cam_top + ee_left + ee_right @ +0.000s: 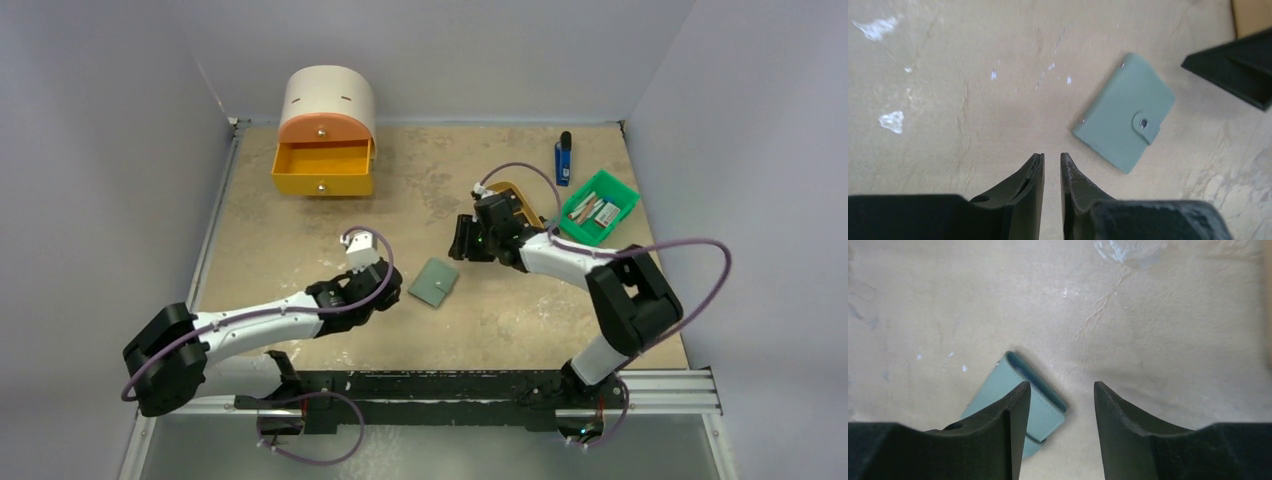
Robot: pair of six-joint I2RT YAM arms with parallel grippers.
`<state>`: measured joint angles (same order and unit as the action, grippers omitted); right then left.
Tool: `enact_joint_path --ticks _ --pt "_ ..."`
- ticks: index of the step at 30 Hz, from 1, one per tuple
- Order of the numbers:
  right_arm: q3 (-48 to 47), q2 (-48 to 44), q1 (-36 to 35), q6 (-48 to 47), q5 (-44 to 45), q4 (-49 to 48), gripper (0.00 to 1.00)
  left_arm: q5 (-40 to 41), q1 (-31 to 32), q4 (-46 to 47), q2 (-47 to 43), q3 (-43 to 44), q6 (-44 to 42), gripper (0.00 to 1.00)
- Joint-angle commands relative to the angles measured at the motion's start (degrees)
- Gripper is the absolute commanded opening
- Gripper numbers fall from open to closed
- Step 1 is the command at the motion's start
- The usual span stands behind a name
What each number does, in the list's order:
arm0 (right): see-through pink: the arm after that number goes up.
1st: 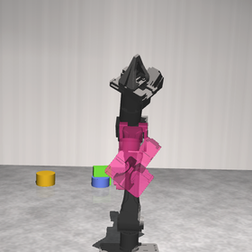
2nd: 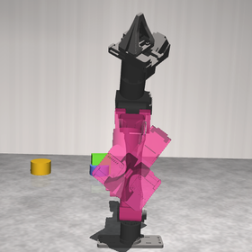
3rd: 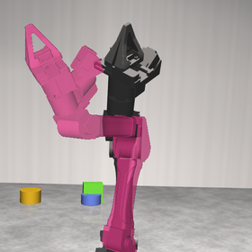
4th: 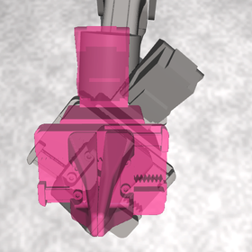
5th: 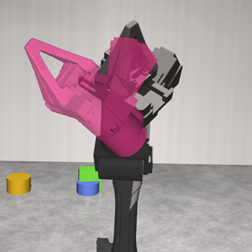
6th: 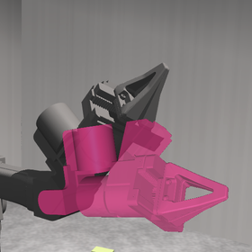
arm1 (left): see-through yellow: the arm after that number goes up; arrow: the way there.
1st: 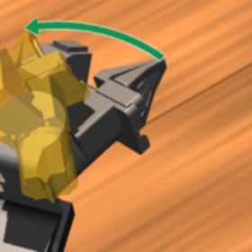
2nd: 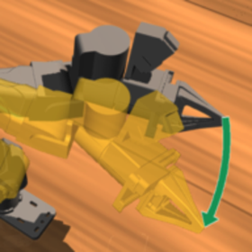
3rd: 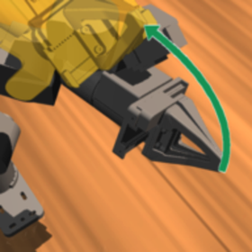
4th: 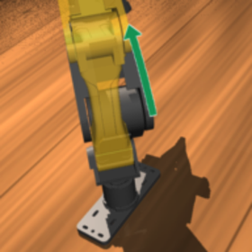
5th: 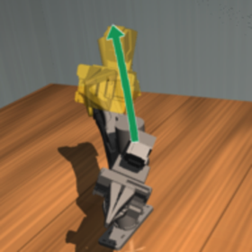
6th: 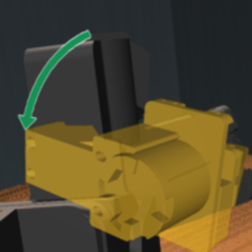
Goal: Put the credit cards into the card holder
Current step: Adjust the card holder at the center of the board.
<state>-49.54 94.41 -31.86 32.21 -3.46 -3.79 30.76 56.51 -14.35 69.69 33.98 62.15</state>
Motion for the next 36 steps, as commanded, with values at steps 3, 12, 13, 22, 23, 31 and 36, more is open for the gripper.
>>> enact_joint_path --ticks 3,12,13,22,23,31,36 --pt "2.7 -13.4 -0.3 0.5 0.1 2.4 0.54 -1.4 -8.3 5.9 1.0 5.1 -7.4 0.24" --pt "12.9 -12.3 -1.2 13.0 -13.2 -10.4 0.55 -19.7 -13.0 27.5 13.0 5.0 -7.4 0.37" --pt "13.4 -12.2 -1.1 13.6 -13.1 -11.3 0.57 -19.9 -12.9 28.2 13.7 4.7 -7.0 0.39" --pt "11.7 -7.5 -1.1 12.8 -13.3 -10.9 0.64 -25.0 -12.6 36.4 17.2 -2.8 -3.3 0.5" --pt "11.0 -6.7 -1.1 12.1 -13.5 -10.9 0.63 -25.5 -12.3 37.6 17.2 -4.0 -2.7 0.49" --pt "3.6 -1.4 -1.0 5.6 -13.2 -6.7 0.56 -25.8 -8.0 43.9 16.7 -9.2 0.9 0.4" --pt "-1.2 1.0 -1.1 1.1 -12.1 -3.5 0.54 -21.9 -5.7 40.5 13.1 -9.7 0.9 0.34"
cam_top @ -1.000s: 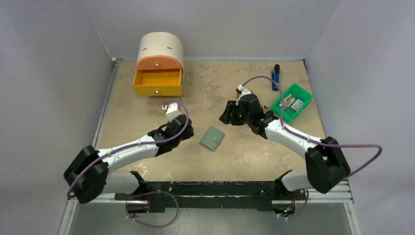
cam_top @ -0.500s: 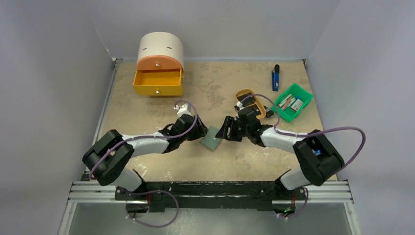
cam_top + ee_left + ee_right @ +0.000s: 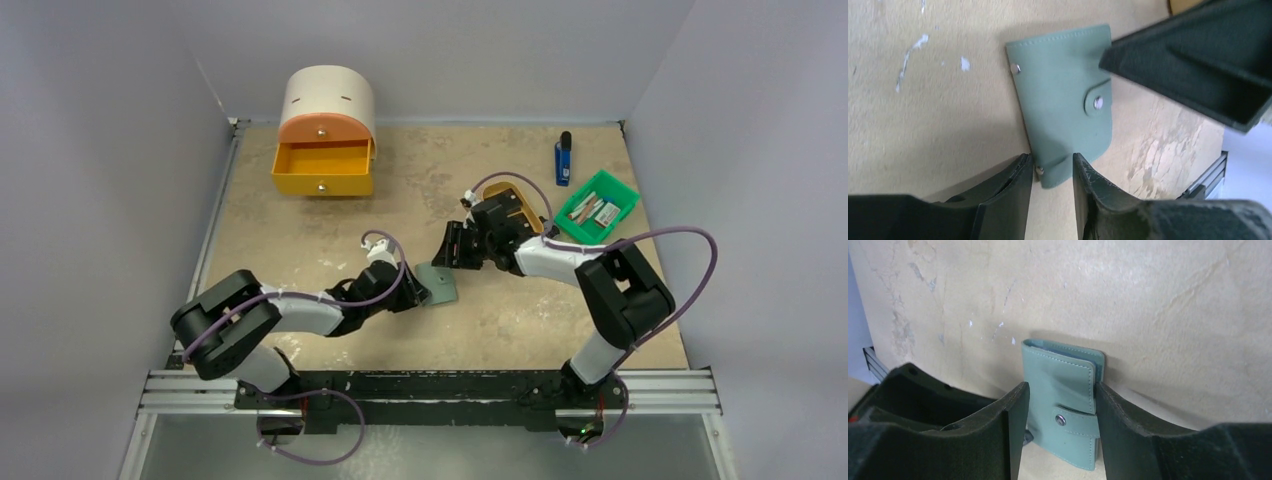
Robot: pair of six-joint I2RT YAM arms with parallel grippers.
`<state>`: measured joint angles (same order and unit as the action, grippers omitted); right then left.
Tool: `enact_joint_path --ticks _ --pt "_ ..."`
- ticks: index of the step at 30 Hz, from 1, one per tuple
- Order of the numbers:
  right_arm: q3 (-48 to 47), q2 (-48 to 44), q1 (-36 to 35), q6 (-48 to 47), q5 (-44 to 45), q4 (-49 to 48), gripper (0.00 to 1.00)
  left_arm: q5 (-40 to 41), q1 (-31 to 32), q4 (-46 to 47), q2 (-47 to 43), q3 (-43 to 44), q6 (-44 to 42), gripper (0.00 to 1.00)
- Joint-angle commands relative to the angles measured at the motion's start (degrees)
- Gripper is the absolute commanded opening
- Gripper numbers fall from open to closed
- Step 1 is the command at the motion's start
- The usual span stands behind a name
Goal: Put the credit cards into the card holder
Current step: Adjust the card holder at the center of the board, then open the card holder at the center of the board.
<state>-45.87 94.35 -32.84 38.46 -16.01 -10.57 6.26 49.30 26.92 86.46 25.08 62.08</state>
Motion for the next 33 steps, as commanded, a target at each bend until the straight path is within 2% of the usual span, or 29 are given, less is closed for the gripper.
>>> enact_joint_path --ticks 1,6,11,13,17,20,27,33 --pt "-5.8 1.1 -0.1 -5.9 1.8 5.3 0.54 4.1 1.6 -3.0 -5.0 -0.8 0.9 0.34" --pt "-5.7 -4.5 -0.2 -8.7 11.0 10.3 0.58 11.9 1.7 -14.0 -13.7 -0.6 0.0 0.33" --pt "-4.3 -10.2 -2.7 -12.0 14.9 13.2 0.54 14.1 1.5 -16.0 -18.1 1.9 -1.1 0.34" --pt "-4.4 -10.5 -4.6 -12.8 15.8 13.9 0.51 12.6 0.8 -13.5 -16.0 3.5 -1.2 0.32" --pt "-4.3 -9.4 -6.3 -12.5 15.9 14.0 0.45 5.8 -1.8 -6.1 -8.5 7.3 0.3 0.2" --pt "-4.2 -8.9 -7.3 -12.4 15.9 13.8 0.44 4.0 -2.1 -4.6 -3.1 10.9 0.3 0.13" --pt "-5.5 -6.6 -10.1 -13.1 18.0 15.2 0.42 3.2 -2.5 -2.2 5.0 11.9 2.3 0.01" --pt "-6.9 -4.1 -12.0 -13.4 21.6 16.6 0.43 5.7 -2.8 -2.6 7.4 9.9 4.2 0.0"
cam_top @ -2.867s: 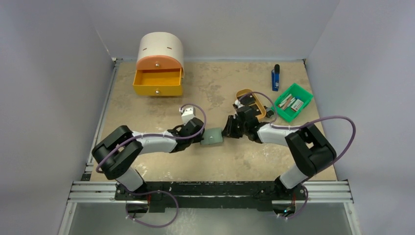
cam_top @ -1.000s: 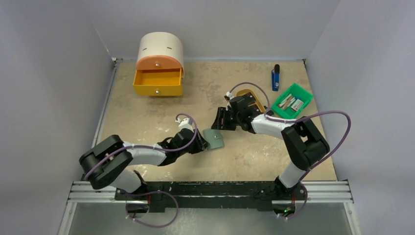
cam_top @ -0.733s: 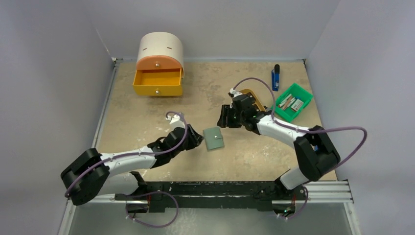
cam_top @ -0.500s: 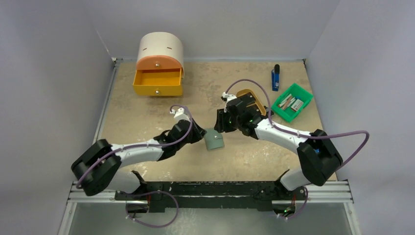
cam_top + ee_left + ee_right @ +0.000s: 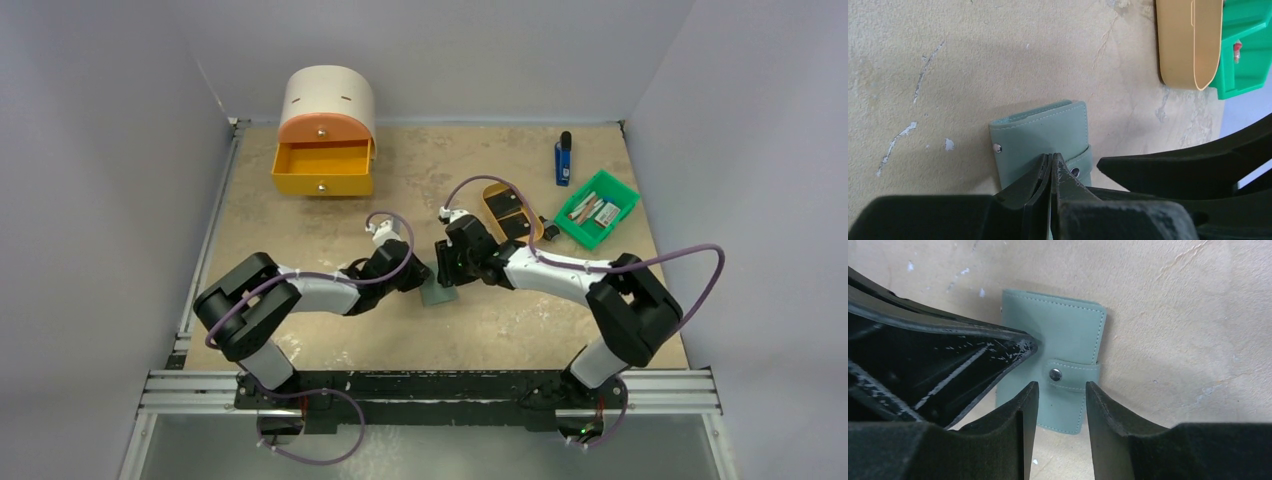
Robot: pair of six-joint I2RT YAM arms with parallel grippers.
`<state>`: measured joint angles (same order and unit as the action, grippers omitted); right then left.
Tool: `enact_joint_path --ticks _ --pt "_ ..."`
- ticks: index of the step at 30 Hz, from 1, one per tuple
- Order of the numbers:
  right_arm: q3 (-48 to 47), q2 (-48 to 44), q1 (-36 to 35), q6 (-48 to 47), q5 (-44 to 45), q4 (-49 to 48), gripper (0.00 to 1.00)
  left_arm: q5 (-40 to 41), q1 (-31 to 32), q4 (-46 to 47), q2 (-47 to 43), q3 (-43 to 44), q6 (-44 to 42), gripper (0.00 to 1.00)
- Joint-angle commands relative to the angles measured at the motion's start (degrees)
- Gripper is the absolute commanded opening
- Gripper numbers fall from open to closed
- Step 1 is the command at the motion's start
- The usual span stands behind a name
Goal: Put the credit cards into the card holder
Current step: Open the card holder at the center of the board.
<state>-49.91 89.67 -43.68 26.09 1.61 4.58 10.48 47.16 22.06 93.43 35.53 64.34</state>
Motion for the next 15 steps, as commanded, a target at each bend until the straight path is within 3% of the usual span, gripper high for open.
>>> enact_joint_path --ticks 1,15 --pt "-3.1 1.0 -1.4 -1.1 4.5 1.6 0.43 1.9 -0.7 2.3 0.5 -0.9 2.2 0.0" --pt "-6.7 8.0 -4.8 -1.2 11.7 3.2 0.52 1.9 -0.8 5.2 0.8 -5.4 3.9 0.0"
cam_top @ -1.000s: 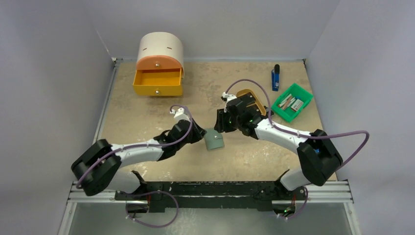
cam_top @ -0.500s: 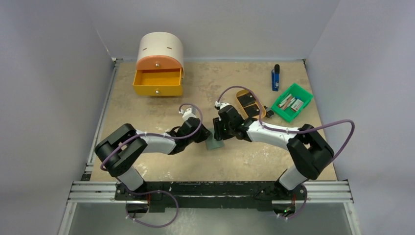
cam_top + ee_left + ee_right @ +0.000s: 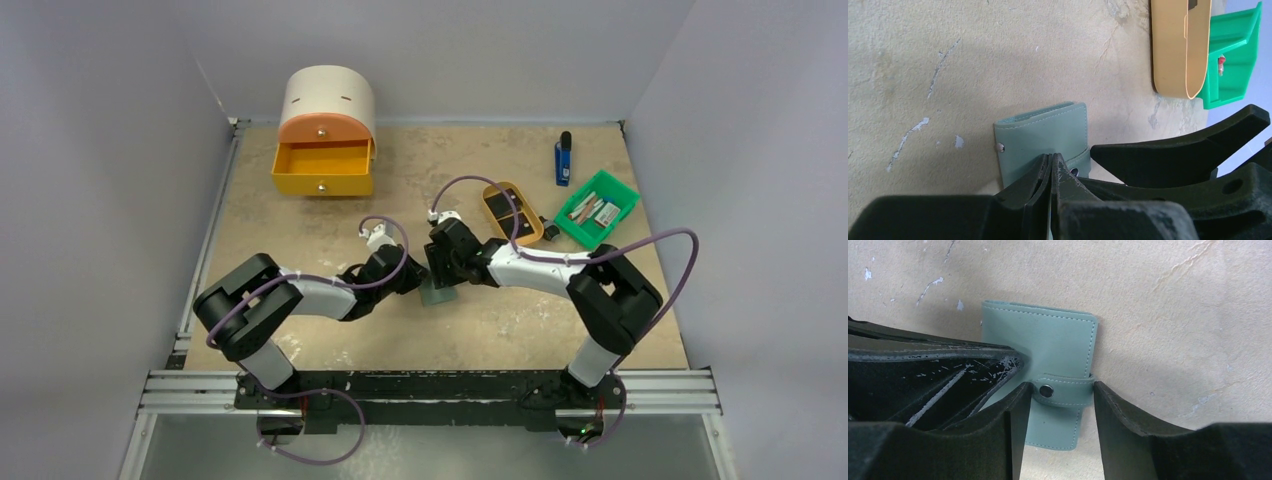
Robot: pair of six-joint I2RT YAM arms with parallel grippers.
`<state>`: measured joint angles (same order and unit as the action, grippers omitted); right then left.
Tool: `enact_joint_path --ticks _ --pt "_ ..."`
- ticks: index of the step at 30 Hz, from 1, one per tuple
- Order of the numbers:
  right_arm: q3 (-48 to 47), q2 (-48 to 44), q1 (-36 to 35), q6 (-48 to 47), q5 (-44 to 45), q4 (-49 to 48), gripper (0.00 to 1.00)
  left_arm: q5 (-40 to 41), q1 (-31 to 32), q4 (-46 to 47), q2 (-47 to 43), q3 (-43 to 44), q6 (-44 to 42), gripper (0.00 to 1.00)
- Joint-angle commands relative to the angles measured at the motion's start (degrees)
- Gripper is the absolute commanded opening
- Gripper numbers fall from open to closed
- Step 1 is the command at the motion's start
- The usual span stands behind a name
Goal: Put the credit cards into the card holder
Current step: Open the card holder at the center of the board.
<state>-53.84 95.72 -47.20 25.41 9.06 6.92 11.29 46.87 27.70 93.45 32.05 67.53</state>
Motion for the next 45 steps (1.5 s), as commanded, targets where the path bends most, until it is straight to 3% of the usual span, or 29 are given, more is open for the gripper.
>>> enact_joint_path --ticks 1,13,30,31,32,33,45 --pt "-3.2 2.4 -1.5 -0.6 5.0 1.2 0.52 1.0 -0.5 -0.3 0.8 -2.0 0.7 0.0" --pt "-3.6 5.1 -4.1 -0.9 14.3 4.1 0.36 0.7 -0.5 -0.1 1.5 -2.0 0.5 0.0" --pt "-1.2 1.0 -4.2 -0.9 14.6 3.9 0.36 1.5 -0.5 -0.9 3.9 -1.9 0.6 0.0" --pt "-0.9 0.5 -4.2 0.8 14.3 4.0 0.35 1.6 -0.6 -1.0 4.1 -1.8 0.6 0.0" --pt "-0.6 0.0 -4.2 2.5 13.4 4.1 0.1 1.7 -0.6 -1.2 4.3 -1.8 0.6 0.0" --pt "-0.2 -0.8 -4.2 2.9 12.5 4.2 0.07 1.8 -0.6 -1.3 4.5 -1.7 0.6 0.0" --pt "2.1 -6.0 -3.6 6.1 11.4 3.9 0.06 1.9 -0.5 -1.5 7.0 -1.0 0.3 0.0"
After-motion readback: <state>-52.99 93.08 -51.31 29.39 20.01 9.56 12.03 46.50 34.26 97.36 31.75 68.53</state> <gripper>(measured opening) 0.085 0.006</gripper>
